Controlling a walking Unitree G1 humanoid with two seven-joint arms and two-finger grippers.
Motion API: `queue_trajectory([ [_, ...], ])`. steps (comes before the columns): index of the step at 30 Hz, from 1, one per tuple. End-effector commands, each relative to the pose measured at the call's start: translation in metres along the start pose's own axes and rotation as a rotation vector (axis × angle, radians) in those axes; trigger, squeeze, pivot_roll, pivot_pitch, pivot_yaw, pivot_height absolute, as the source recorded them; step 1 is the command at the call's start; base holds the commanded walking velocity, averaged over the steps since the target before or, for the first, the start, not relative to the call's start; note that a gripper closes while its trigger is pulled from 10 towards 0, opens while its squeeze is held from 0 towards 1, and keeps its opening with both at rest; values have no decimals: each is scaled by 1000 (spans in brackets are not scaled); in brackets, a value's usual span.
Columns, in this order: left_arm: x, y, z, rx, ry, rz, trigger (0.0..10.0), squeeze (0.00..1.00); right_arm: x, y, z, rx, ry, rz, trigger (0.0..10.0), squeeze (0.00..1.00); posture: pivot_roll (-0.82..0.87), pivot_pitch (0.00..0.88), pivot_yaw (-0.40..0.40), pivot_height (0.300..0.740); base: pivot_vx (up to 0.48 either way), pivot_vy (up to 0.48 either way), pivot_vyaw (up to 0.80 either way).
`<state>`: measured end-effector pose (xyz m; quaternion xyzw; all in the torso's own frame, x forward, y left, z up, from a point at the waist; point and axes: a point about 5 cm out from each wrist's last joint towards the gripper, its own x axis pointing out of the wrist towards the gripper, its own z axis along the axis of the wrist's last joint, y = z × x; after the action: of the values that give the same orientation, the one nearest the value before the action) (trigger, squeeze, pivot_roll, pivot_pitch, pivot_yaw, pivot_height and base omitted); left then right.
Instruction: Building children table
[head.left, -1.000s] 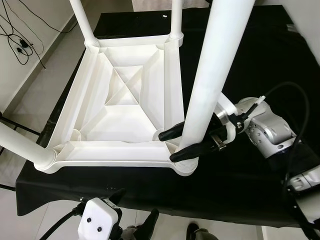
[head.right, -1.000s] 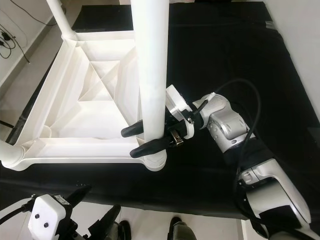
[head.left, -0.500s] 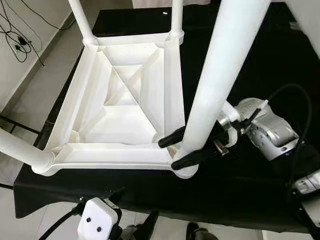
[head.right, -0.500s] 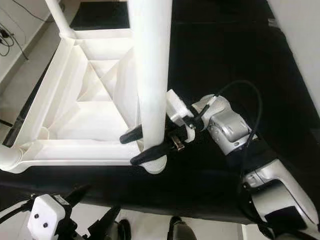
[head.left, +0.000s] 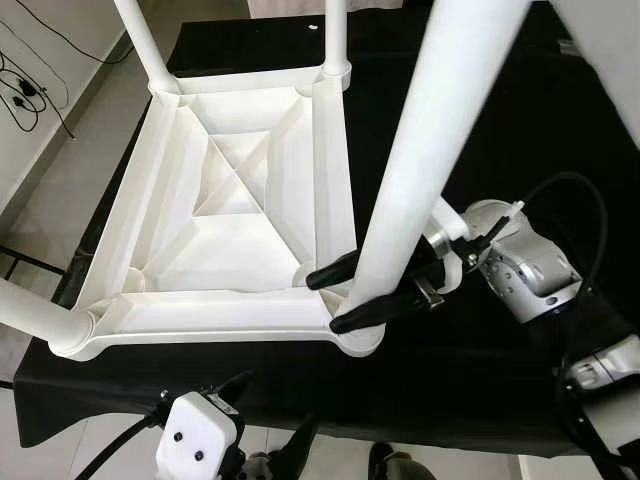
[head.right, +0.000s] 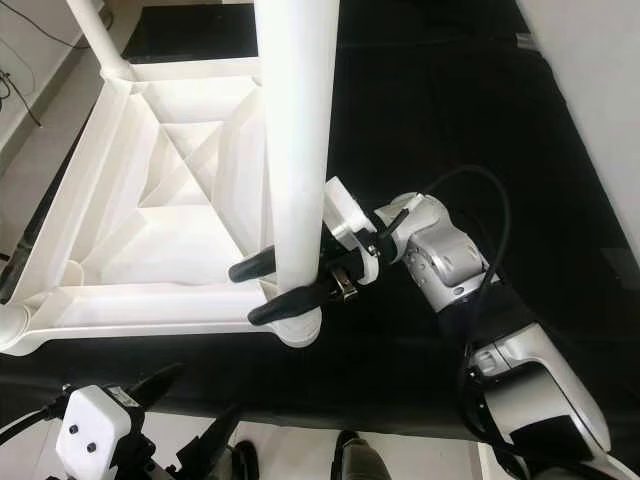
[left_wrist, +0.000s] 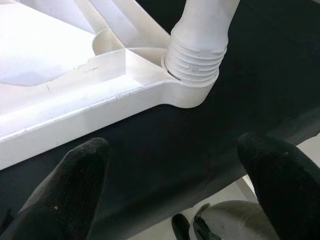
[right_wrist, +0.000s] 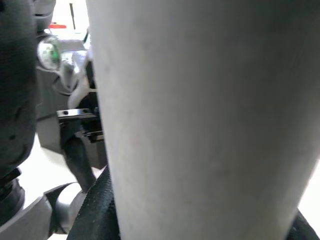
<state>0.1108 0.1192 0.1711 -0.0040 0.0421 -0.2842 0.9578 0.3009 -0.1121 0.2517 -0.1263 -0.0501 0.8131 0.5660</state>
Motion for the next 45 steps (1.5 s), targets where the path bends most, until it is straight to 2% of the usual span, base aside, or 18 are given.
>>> queue_trajectory([
  [1,-1,-1,-4,-3,21,-5,10000,0,5,5,-24,96,55,-16,10000,0,131,317,45,740,0,0,0],
  [5,2,-1,-5,-2,15,-6,10000,0,2,12,-24,109,53,-134,10000,0,109,314,28,740,0,0,0],
  [8,2,-1,-5,-1,12,-6,10000,0,3,15,-22,108,37,-170,10000,0,109,314,28,740,0,0,0],
  [14,5,0,-6,0,5,-8,10000,0,14,34,-24,138,-15,-416,10000,0,86,307,27,740,0,0,0],
  [15,5,0,-6,1,4,-10,10000,0,18,37,-27,146,-21,-509,10000,0,82,303,27,740,0,0,0],
  [17,6,0,-6,1,4,-11,10000,0,19,37,-27,148,-21,-533,10000,0,82,303,27,740,0,0,0],
  [19,6,1,-7,4,4,-13,10000,0,20,37,-35,124,12,-791,10000,0,78,293,24,740,0,0,0],
  [22,6,1,-8,5,3,-14,10000,0,19,38,-36,119,22,-869,10000,0,78,293,24,740,0,0,0],
  [23,7,2,-8,8,3,-15,10000,0,14,40,-42,132,80,-1085,10000,0,73,282,22,740,0,0,0],
  [24,7,3,-8,10,2,-14,10000,0,13,47,-45,152,101,-1235,10000,0,63,275,32,740,0,0,0],
  [26,8,5,-9,13,-1,-16,10000,0,11,55,-47,165,110,-1392,10000,0,63,263,37,740,0,0,0],
  [29,9,5,-9,15,-2,-17,10000,0,14,56,-46,162,99,-1398,10000,0,63,263,37,740,0,0,0],
  [31,11,8,-9,23,-6,-19,10000,0,24,54,-44,115,98,-1342,10000,0,68,250,43,740,0,0,0],
  [32,13,10,-9,30,-9,-19,10000,0,33,50,-42,51,115,-1261,10000,0,69,238,44,740,0,0,0],
  [36,14,11,-9,34,-12,-20,10000,0,37,45,-40,6,134,-1217,10000,0,64,228,46,740,0,0,0],
  [41,18,12,-9,39,-24,-18,10000,0,34,31,-34,-69,204,-1170,10000,0,63,221,45,740,0,0,0],
  [44,18,12,-8,39,-27,-19,10000,0,30,27,-34,-46,213,-1142,10000,0,60,224,45,740,0,0,0],
  [45,18,12,-8,37,-29,-20,10000,0,23,21,-30,-5,183,-1125,10000,0,60,229,41,740,0,0,0],
])
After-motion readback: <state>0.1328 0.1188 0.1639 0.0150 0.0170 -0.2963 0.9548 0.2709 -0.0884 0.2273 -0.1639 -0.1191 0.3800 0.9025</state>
